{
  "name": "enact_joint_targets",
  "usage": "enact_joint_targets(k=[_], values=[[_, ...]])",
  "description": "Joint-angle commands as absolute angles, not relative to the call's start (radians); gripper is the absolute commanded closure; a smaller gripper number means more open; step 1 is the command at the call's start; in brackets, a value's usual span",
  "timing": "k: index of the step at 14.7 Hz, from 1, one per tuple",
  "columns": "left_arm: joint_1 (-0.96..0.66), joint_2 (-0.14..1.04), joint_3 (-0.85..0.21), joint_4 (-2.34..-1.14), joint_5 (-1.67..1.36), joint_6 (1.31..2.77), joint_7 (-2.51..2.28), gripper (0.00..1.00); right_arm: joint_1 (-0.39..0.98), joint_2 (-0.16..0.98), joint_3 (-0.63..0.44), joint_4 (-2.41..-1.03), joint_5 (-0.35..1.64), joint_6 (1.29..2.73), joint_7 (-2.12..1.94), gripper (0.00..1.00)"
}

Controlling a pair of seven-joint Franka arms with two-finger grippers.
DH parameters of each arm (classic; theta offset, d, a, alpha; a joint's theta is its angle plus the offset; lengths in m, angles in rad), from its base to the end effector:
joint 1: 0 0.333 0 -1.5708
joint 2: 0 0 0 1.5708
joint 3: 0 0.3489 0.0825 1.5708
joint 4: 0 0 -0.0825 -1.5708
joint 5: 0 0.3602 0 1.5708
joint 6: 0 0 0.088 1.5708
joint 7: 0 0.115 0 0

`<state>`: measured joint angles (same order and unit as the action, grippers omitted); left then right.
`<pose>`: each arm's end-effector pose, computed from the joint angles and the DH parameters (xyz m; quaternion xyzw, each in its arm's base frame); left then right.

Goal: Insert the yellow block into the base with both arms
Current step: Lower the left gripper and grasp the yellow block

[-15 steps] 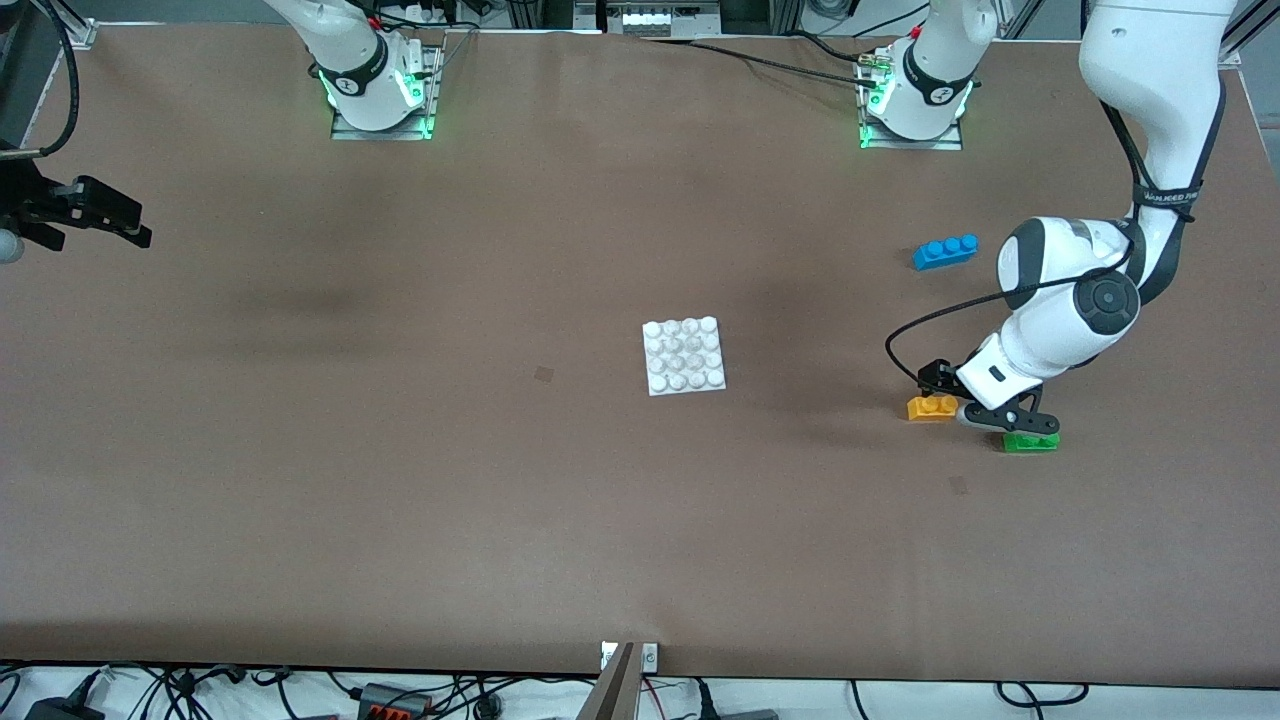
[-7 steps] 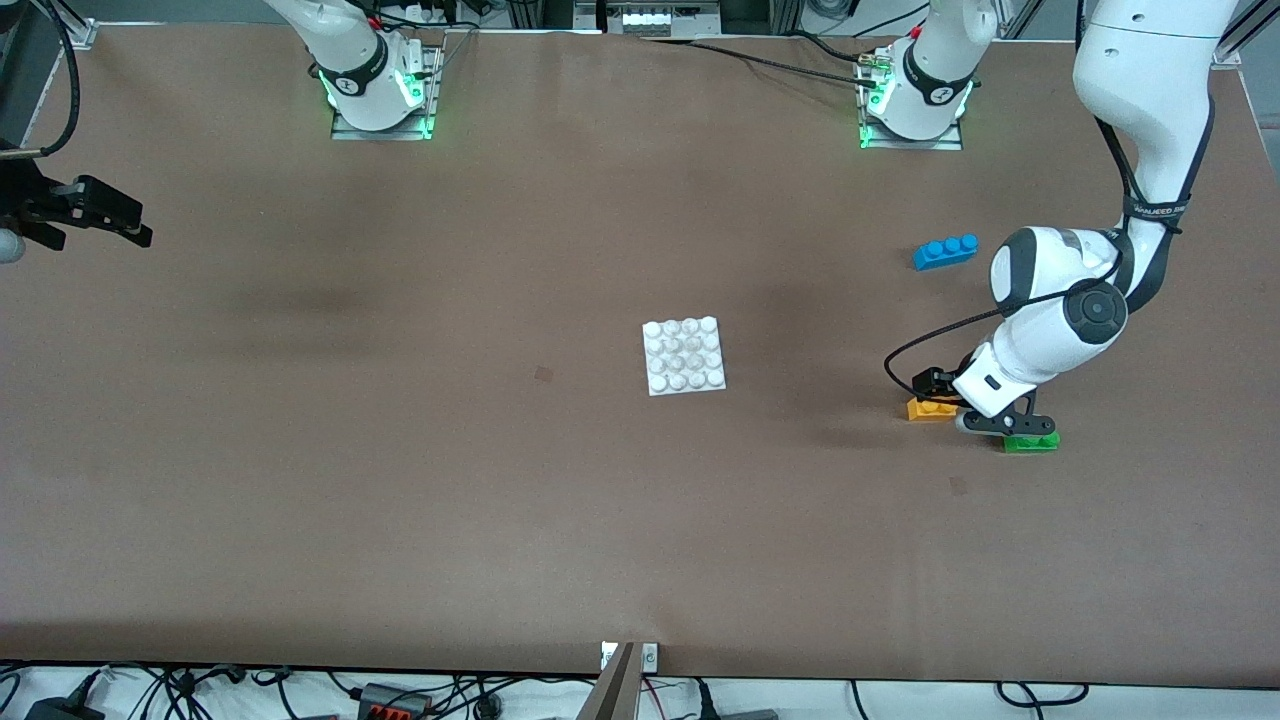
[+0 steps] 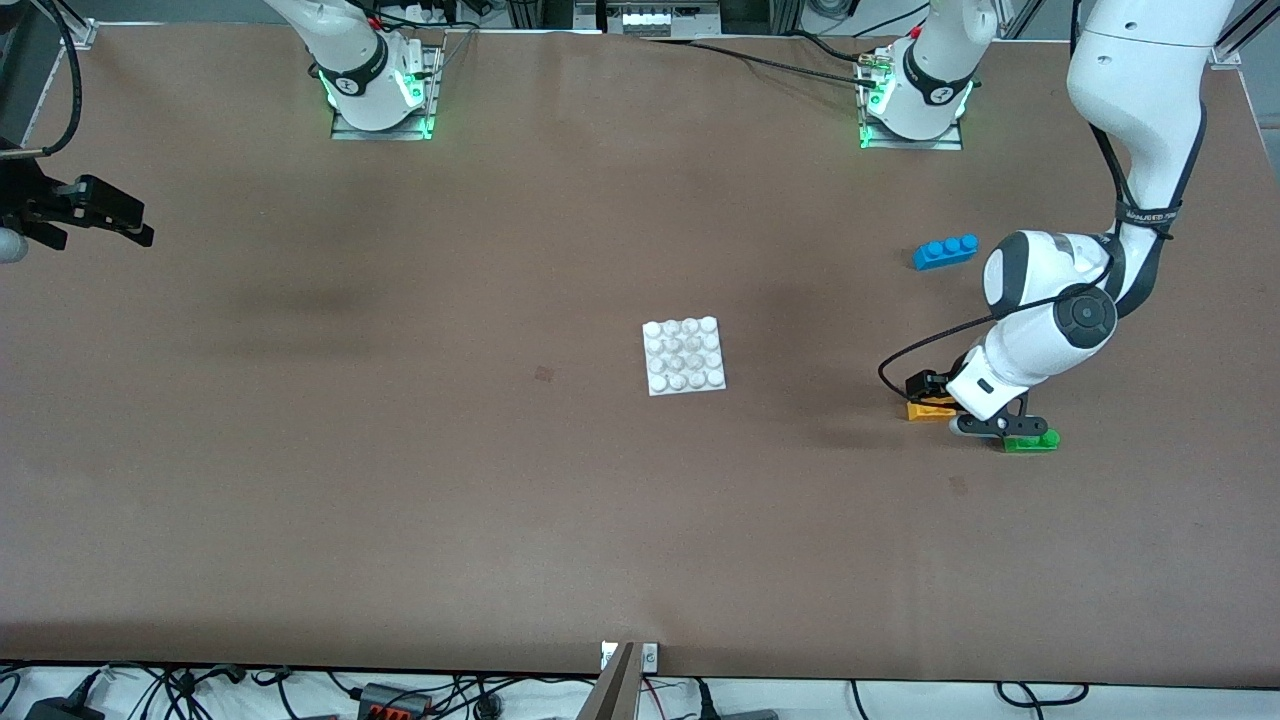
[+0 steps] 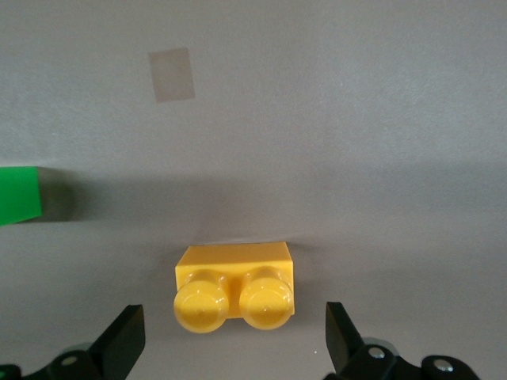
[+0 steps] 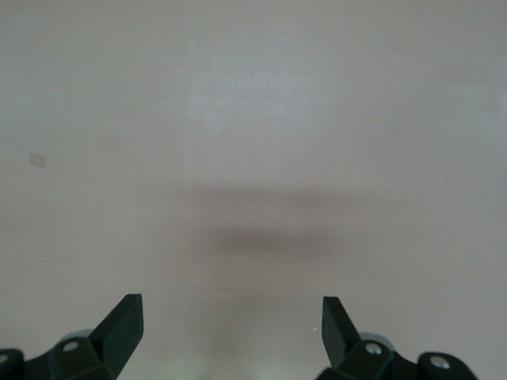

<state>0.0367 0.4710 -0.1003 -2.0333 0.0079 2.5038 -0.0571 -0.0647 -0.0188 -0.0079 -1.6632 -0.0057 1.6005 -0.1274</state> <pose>0.5996 -0.0353 0.2523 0.9998 -0.0010 -0.0003 0.0204 0.5227 -0.0387 0.6204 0.9994 0.0275 -0.0221 0.0006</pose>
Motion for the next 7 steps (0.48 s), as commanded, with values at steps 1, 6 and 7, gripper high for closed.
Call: enact_joint_targets(k=[1,6,7], values=[[0.028,0.497,-0.100,-2.010,0.020,2.510,-0.072,0.00,-0.064,-0.012,-0.003,-1.643,-0.009,1.580,-0.123,0.00],[0.028,0.514,-0.100,-1.999,0.018,2.525,-0.075,0.00,-0.066,-0.014,-0.003,-1.643,-0.009,1.578,-0.123,0.00],[0.028,0.520,-0.100,-1.996,0.018,2.526,-0.075,0.00,-0.064,-0.014,-0.003,-1.643,-0.009,1.580,-0.123,0.00]])
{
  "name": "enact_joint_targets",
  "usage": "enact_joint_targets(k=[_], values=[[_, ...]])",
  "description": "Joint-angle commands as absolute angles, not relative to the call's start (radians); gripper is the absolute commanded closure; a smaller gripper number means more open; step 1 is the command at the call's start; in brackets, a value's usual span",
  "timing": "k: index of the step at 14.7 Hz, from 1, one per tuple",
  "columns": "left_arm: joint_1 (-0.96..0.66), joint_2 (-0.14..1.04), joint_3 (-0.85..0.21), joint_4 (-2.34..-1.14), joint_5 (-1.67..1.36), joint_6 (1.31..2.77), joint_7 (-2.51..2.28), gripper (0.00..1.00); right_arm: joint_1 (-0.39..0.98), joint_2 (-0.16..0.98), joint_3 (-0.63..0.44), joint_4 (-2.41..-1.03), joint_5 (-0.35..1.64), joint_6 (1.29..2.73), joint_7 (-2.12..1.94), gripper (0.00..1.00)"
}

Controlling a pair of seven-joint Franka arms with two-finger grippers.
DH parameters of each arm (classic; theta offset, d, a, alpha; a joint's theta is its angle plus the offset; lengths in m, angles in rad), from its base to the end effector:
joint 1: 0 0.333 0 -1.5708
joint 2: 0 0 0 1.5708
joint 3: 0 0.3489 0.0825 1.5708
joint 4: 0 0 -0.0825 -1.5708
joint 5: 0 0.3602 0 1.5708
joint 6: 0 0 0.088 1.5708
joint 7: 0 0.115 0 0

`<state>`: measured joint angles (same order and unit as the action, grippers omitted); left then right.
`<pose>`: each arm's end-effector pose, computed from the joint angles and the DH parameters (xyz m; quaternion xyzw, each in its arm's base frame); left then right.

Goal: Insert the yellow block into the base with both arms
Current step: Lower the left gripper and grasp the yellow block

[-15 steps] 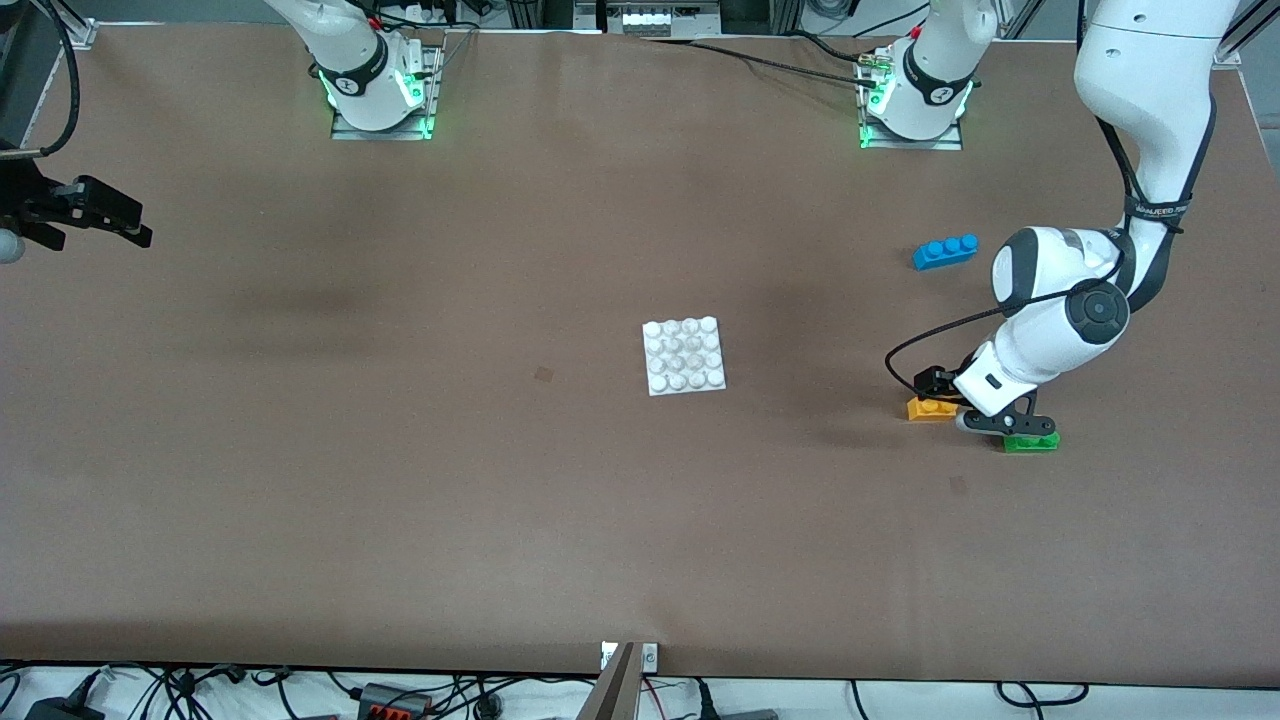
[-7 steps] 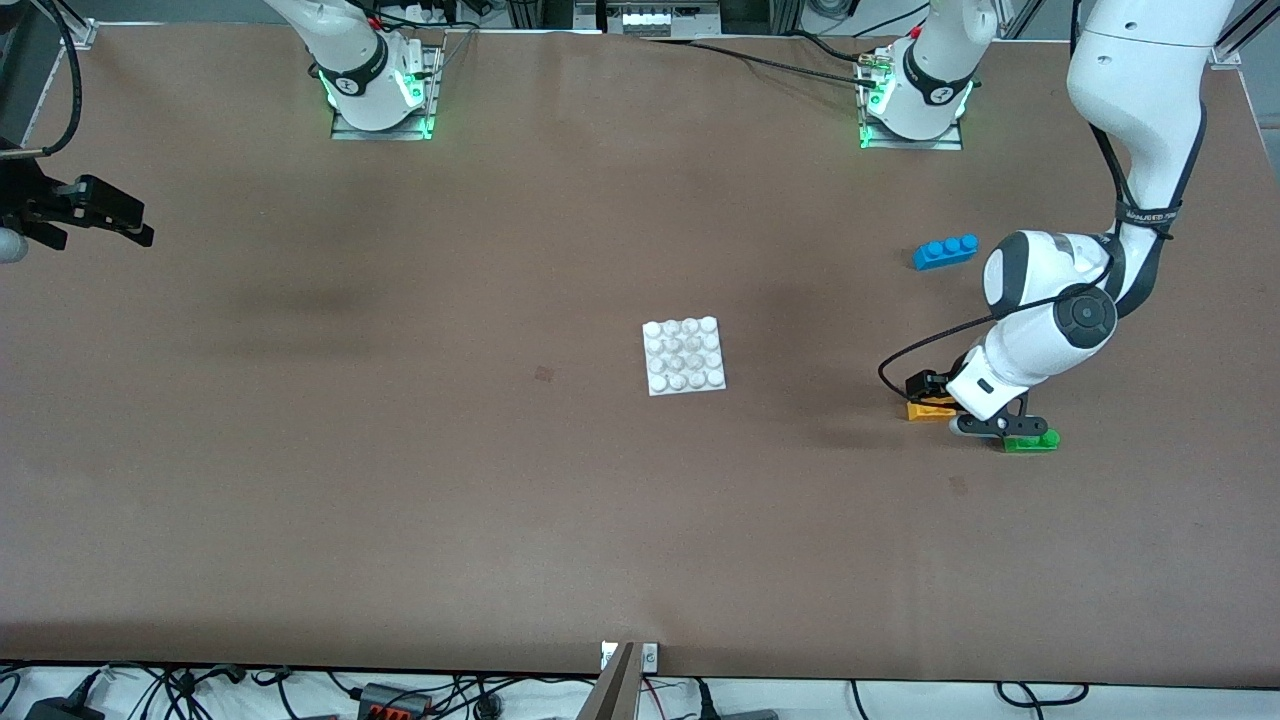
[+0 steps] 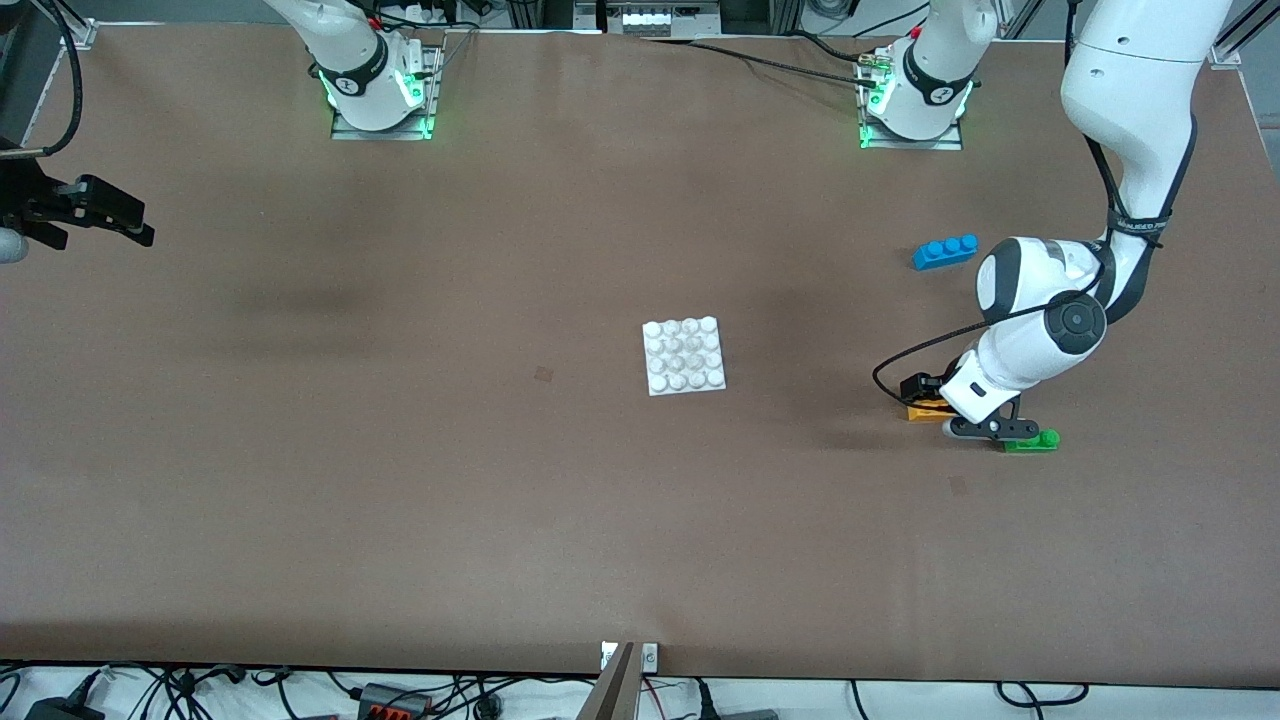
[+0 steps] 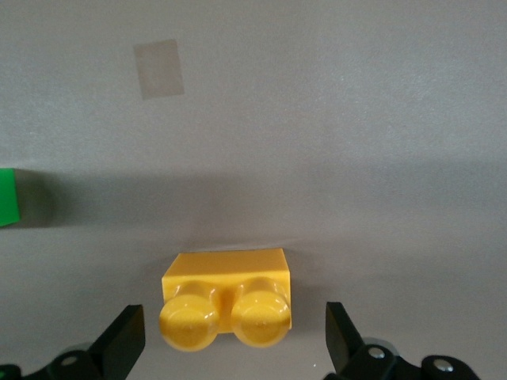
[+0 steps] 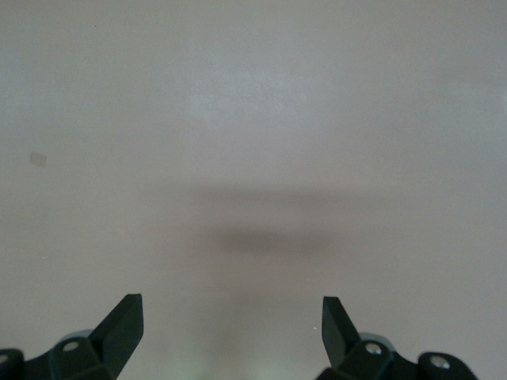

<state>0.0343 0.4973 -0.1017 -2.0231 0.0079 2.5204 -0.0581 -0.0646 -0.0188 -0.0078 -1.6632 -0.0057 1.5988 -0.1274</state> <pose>0.6027 -0.0377 0.2418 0.9998 -0.0017 -0.0001 0.0219 0.5225 -0.0386 0.6203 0.9994 0.0276 -0.0230 0.0005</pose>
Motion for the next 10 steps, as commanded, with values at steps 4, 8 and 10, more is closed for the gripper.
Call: enact_joint_targets(k=[4,8,10], values=[[0.026,0.529,-0.100,-1.994,0.018,2.539,-0.077,0.00,-0.060,-0.014,-0.003,-1.643,-0.009,1.580,-0.123,0.00],[0.026,0.531,-0.100,-1.994,0.018,2.551,-0.078,0.00,-0.055,-0.014,-0.002,-1.641,-0.009,1.574,-0.123,0.00],[0.028,0.531,-0.100,-1.988,0.018,2.551,-0.078,0.02,-0.041,-0.015,-0.002,-1.643,-0.009,1.574,-0.121,0.00]])
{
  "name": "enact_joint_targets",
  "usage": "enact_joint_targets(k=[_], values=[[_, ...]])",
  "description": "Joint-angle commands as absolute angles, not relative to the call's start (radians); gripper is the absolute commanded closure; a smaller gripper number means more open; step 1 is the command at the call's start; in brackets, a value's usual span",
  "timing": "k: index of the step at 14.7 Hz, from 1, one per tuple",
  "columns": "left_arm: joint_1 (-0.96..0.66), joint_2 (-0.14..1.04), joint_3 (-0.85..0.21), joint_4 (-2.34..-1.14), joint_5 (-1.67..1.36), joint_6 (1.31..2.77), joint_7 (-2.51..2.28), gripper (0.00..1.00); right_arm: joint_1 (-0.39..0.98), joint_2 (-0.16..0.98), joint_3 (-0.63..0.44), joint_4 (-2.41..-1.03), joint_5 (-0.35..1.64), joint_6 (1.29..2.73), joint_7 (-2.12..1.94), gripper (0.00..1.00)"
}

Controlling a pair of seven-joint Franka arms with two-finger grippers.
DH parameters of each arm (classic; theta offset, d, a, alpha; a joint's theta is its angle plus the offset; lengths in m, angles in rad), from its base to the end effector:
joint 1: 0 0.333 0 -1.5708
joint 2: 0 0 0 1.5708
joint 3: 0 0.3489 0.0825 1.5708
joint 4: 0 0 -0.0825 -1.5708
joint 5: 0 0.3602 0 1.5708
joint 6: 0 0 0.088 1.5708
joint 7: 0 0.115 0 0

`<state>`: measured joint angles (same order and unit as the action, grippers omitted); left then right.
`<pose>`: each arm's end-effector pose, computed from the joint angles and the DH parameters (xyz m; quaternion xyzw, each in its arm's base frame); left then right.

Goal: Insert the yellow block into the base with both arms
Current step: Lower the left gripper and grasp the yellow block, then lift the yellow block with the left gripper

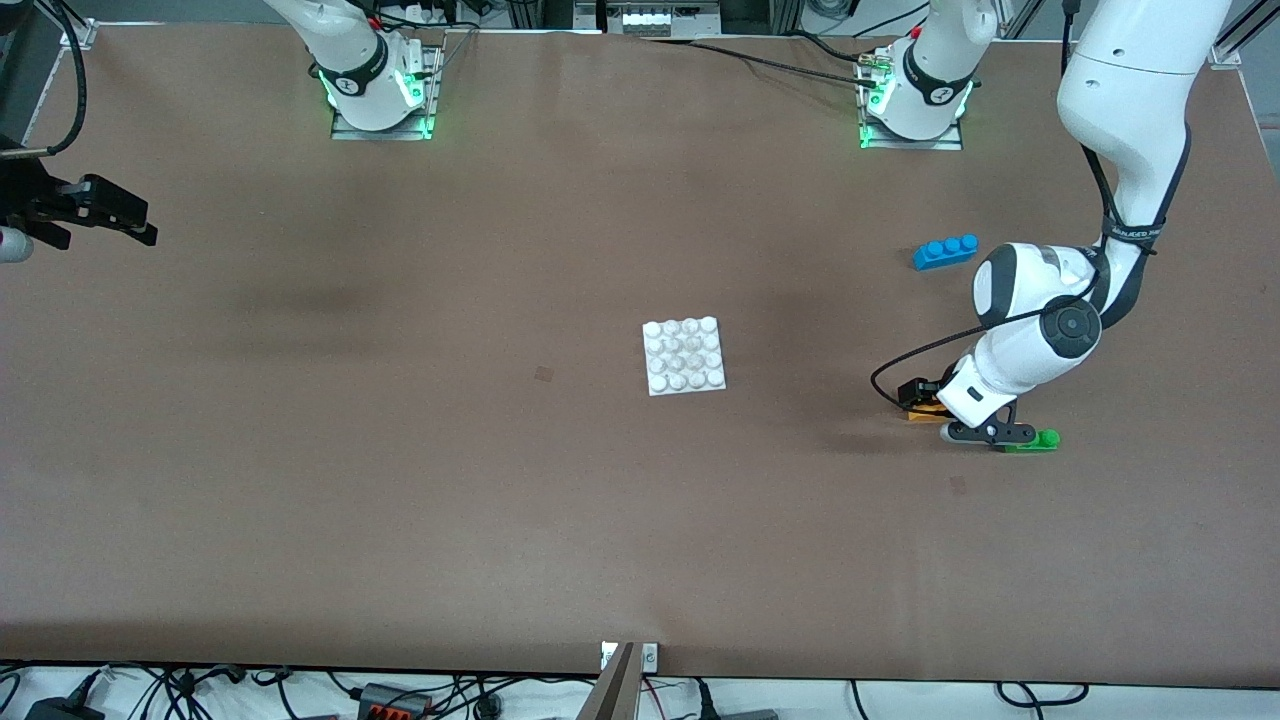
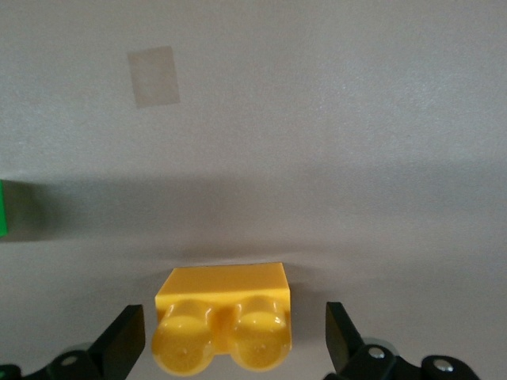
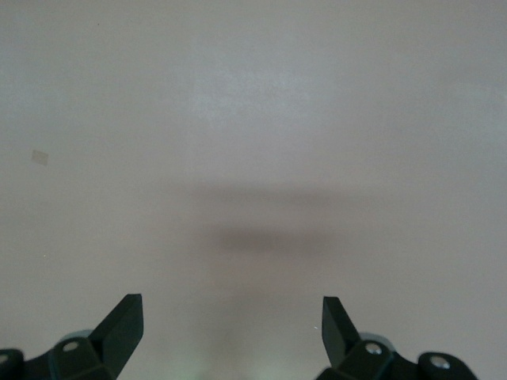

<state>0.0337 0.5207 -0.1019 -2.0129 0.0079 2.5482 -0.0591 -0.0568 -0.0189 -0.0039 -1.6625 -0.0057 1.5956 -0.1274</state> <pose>0.6073 -0.0384 0.2339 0.9997 -0.0009 0.0072 0.0235 0.5225 -0.0324 0.6204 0.9991 0.0335 -0.0242 0.0005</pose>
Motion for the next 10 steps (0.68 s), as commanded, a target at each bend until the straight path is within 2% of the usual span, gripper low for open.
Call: enact_joint_targets(k=[1,3,4,10], values=[[0.028,0.532,-0.100,-1.973,0.017,2.545,-0.078,0.07,-0.043,-0.015,-0.003,-1.643,-0.009,1.574,-0.121,0.00],[0.028,0.534,-0.100,-1.965,0.017,2.545,-0.077,0.19,-0.044,-0.015,-0.003,-1.643,-0.009,1.572,-0.123,0.00],[0.029,0.540,-0.100,-1.965,0.018,2.545,-0.074,0.20,-0.046,-0.015,-0.005,-1.643,-0.009,1.572,-0.123,0.00],[0.034,0.549,-0.100,-1.967,0.018,2.549,-0.063,0.16,-0.043,-0.015,-0.005,-1.643,-0.009,1.574,-0.121,0.00]])
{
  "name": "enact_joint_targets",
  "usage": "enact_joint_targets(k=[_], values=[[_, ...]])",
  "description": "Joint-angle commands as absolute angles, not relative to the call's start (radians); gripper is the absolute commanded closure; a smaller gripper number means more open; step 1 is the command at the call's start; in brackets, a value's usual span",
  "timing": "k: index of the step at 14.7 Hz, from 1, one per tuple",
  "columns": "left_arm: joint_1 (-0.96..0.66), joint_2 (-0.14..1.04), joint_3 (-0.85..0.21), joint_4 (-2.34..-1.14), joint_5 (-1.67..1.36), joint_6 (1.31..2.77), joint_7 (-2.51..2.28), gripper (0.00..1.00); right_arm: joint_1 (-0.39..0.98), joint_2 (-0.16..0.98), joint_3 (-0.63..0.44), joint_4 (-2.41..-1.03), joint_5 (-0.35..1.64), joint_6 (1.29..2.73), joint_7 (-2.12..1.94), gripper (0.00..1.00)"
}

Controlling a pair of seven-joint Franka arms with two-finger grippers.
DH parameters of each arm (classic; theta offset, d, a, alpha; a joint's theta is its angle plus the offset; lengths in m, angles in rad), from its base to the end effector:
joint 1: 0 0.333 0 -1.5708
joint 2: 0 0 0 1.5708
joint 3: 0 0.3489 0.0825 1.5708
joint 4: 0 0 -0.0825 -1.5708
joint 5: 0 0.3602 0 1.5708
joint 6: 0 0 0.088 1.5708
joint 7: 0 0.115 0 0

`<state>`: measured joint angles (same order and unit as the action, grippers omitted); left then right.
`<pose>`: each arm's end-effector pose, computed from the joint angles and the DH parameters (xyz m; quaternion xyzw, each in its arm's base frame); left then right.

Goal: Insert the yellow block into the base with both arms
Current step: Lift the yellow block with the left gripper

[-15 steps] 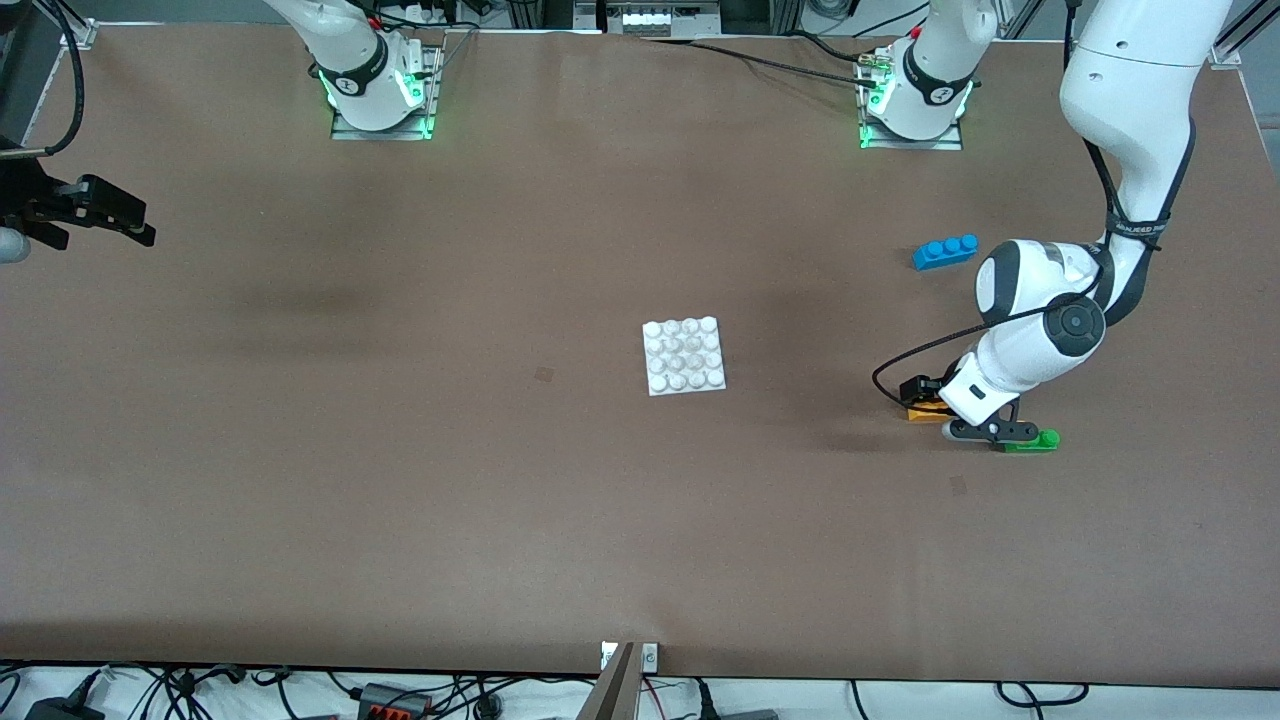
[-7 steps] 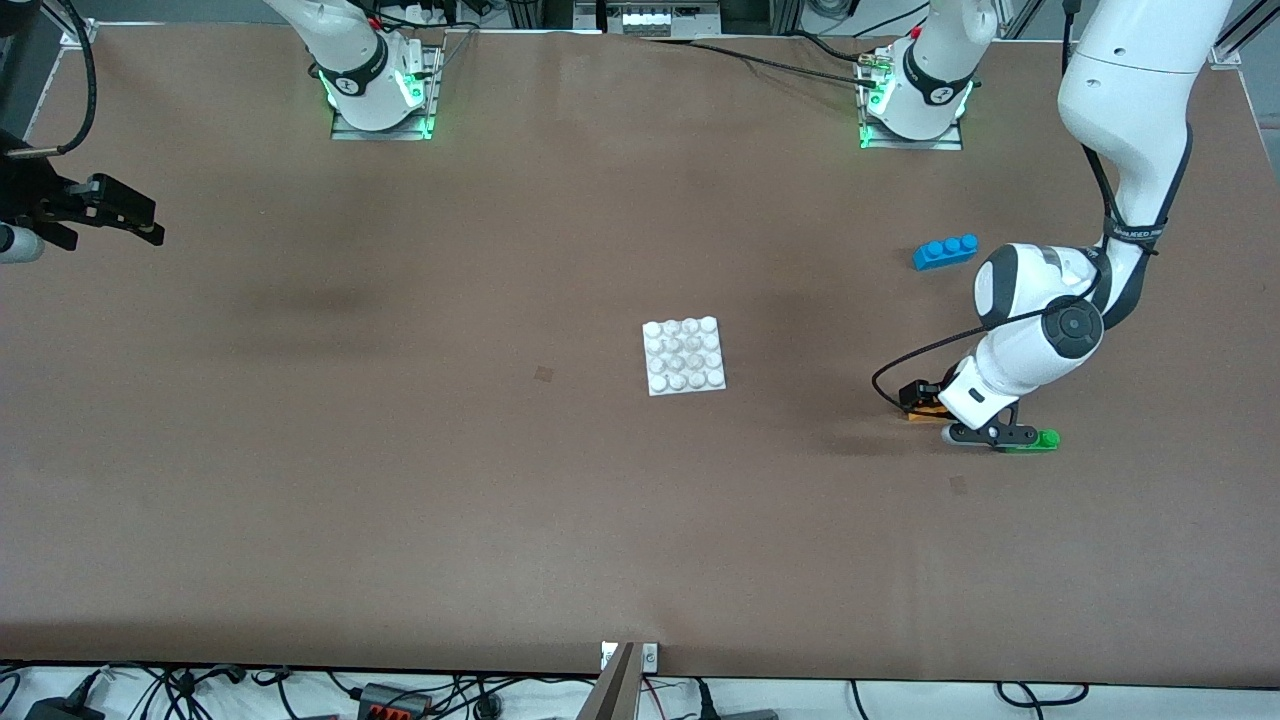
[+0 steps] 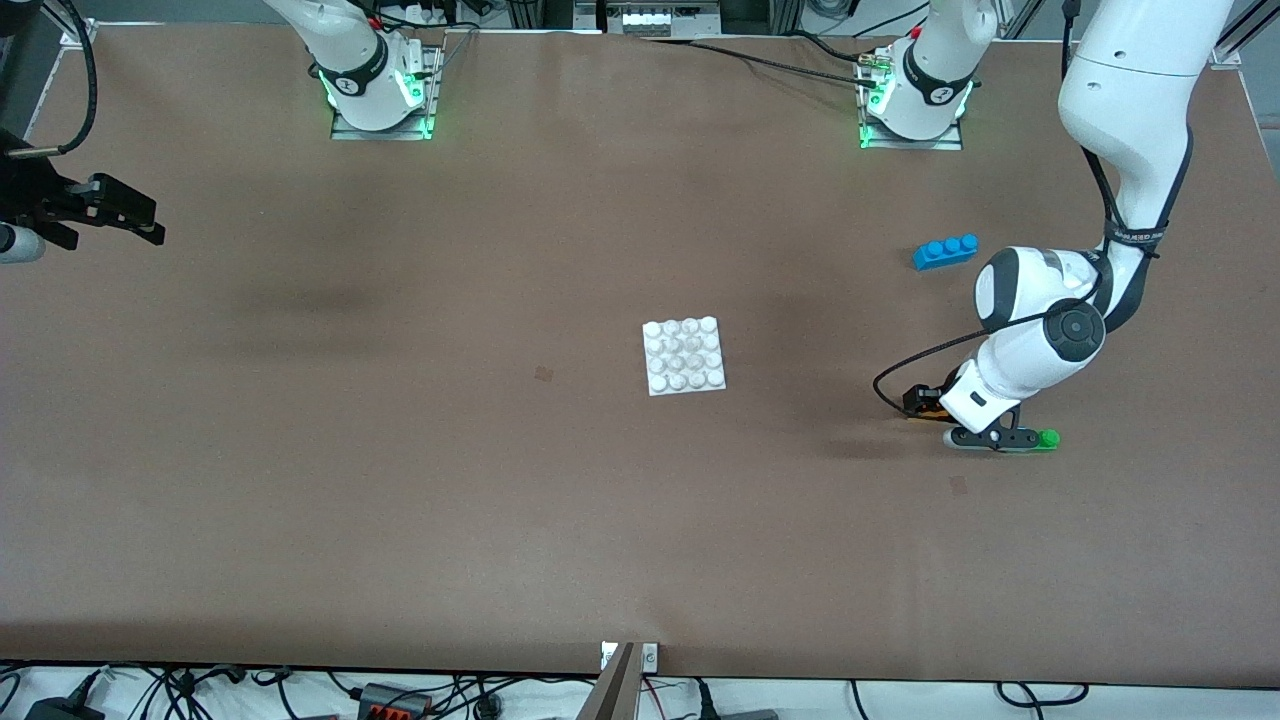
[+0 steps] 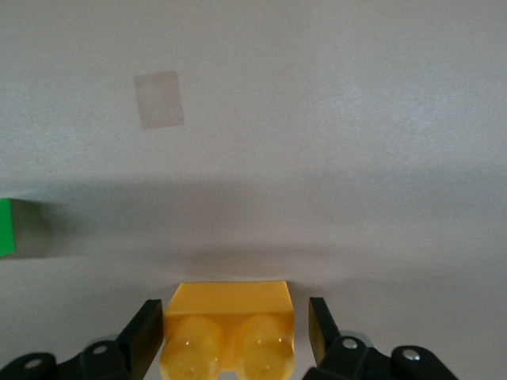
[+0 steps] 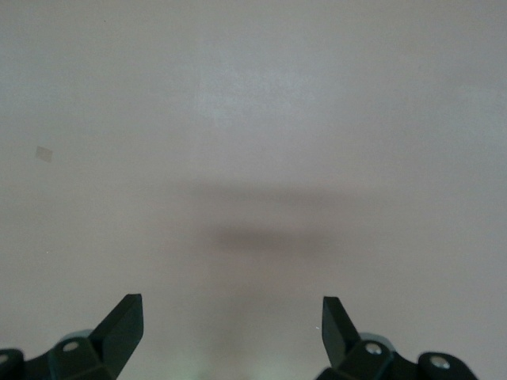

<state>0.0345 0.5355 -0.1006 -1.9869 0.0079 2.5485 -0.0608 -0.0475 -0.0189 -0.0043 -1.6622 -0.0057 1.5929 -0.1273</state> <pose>0.6153 -0.0372 0.2344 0.9996 0.0015 0.0129 0.0241 0.5225 -0.0278 0.6203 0.9990 0.0379 -0.0253 0.0005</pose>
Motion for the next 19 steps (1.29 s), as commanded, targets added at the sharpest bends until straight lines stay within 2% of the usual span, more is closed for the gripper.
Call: enact_joint_targets(k=[1,5,15,18,19], values=[[0.035,0.549,-0.100,-1.967,0.018,2.549,-0.063,0.15,-0.041,-0.015,-0.005,-1.643,-0.009,1.574,-0.123,0.00],[0.037,0.549,-0.100,-1.968,0.020,2.549,-0.054,0.18,-0.041,-0.015,-0.005,-1.641,-0.009,1.574,-0.121,0.00],[0.040,0.543,-0.100,-1.967,0.018,2.539,-0.031,0.41,-0.041,-0.015,-0.005,-1.643,-0.009,1.572,-0.121,0.00],[0.026,0.525,-0.112,-1.918,0.020,2.430,-0.037,0.41,-0.041,-0.015,-0.003,-1.641,-0.009,1.574,-0.123,0.00],[0.025,0.523,-0.151,-1.869,0.017,2.334,-0.047,0.41,-0.041,-0.015,-0.003,-1.643,-0.011,1.572,-0.123,0.00]])
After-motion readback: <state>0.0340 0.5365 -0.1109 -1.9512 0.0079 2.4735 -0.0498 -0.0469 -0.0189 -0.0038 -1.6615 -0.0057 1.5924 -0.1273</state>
